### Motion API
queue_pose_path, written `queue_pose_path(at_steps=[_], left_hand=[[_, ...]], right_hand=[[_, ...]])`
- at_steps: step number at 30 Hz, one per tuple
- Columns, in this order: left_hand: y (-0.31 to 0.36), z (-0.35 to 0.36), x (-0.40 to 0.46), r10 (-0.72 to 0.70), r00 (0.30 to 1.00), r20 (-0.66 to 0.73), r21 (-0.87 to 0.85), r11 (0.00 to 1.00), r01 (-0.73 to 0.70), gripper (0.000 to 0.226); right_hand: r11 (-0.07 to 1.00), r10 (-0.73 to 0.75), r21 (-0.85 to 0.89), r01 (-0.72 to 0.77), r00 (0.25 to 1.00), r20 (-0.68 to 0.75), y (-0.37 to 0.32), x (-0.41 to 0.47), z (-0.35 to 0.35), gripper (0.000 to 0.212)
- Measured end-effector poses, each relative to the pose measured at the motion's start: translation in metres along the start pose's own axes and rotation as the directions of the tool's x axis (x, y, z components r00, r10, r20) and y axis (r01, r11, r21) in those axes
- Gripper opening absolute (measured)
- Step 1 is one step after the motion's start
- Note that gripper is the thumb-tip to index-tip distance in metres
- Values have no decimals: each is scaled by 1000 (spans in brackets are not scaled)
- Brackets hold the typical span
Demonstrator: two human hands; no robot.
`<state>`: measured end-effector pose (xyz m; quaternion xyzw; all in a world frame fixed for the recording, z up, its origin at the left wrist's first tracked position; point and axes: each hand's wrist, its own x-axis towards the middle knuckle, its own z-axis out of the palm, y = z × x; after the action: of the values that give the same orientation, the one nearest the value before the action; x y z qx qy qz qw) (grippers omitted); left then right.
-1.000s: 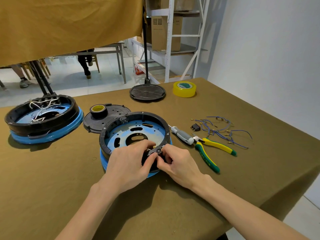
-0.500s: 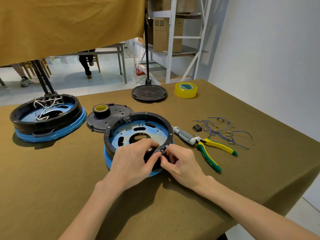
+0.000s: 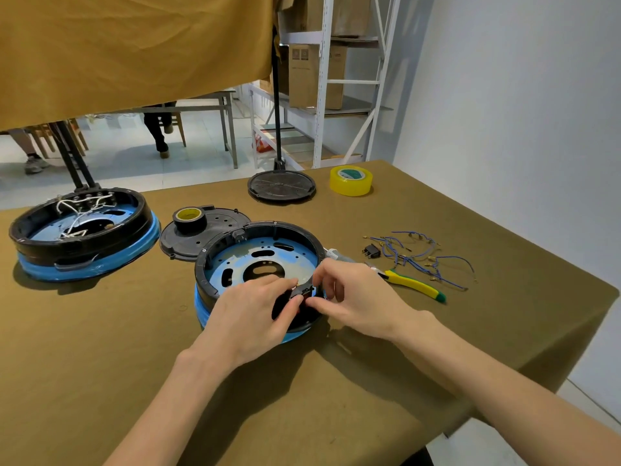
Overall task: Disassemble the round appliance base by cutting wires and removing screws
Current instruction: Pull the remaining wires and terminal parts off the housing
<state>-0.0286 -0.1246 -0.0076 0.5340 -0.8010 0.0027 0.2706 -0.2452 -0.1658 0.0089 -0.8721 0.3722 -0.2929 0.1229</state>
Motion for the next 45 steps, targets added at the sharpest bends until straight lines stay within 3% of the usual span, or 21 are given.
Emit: queue_pose_path(at_steps=[3, 6, 9, 17, 31, 36, 38, 41, 45], left_hand=[[-1, -4, -1, 18, 1000, -9, 80, 997, -17, 53], [-1, -4, -6, -10, 999, -42, 121, 993, 15, 50], [-2, -2, -10, -48, 997, -65, 62, 997, 52, 46], [-1, 2, -13, -63, 995, -83, 50, 996, 68, 48], [0, 4, -11, -83, 989, -125, 12, 996, 85, 46], [-2, 3, -9, -121, 988, -99, 14, 992, 123, 54], [-2, 2, -4, -175, 983, -50, 20, 984, 176, 58], [-6, -1, 11, -248, 962, 119, 13, 969, 248, 53], [-6, -5, 33, -278, 900, 336, -231, 902, 365, 21]], right_hand=[[971, -134, -192, 140, 990, 41, -3, 8, -8, 34], [987, -66, -118, 106, 950, 305, -6, 28, -21, 45], [977, -24, -173, 123, 873, 487, -8, 50, -23, 42], [997, -29, 79, -27, 780, 626, 2, 73, -26, 20], [988, -94, 151, 8, 812, 576, 11, 63, -25, 25], [993, -84, 116, 18, 800, 594, 7, 66, -26, 26], [998, -65, 51, 44, 846, 529, 8, 56, -23, 34], [999, -35, 26, 29, 947, 320, 17, 28, -16, 62], [998, -57, 34, 52, 977, 204, 19, 9, -5, 62]])
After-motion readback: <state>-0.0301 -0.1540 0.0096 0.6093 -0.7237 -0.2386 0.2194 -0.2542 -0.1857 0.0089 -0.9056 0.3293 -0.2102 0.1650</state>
